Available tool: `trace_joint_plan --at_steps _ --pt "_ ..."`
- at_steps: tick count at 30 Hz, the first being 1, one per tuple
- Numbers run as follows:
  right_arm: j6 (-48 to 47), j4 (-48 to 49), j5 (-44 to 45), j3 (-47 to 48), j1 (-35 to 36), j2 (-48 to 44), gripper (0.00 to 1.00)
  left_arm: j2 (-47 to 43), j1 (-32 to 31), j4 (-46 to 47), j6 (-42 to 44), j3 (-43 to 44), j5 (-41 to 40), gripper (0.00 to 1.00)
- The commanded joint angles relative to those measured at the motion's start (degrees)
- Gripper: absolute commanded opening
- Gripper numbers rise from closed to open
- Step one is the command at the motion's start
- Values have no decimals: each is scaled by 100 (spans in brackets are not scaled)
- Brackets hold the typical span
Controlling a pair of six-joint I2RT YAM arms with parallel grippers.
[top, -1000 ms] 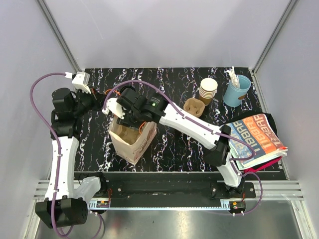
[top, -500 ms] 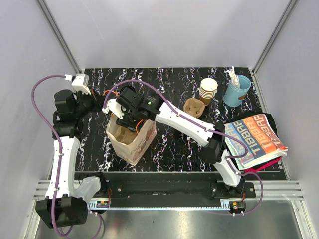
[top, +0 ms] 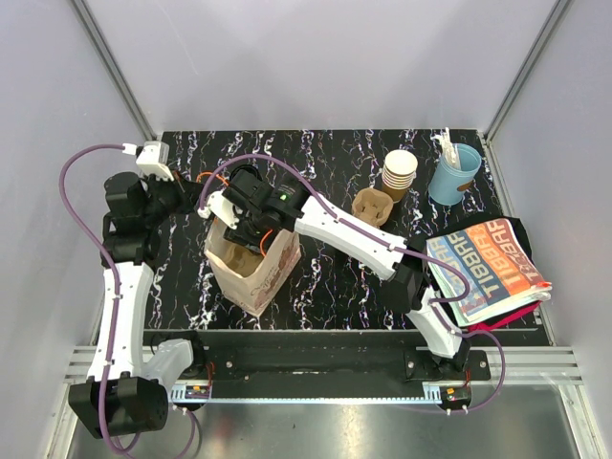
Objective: Pack the takeout coffee
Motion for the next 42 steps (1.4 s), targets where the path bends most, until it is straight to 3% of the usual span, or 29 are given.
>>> trace_joint_plan --at_steps 1,15,42 --pt "40 -100 0 -69 -19 -33 43 -18 31 337 -46 -33 -144 0" --pt "5 -188 -115 -254 -19 -86 45 -18 31 355 -73 -68 -118 0" --pt "-303 -285 -71 431 -27 -296 89 8 31 346 -81 -24 40 0"
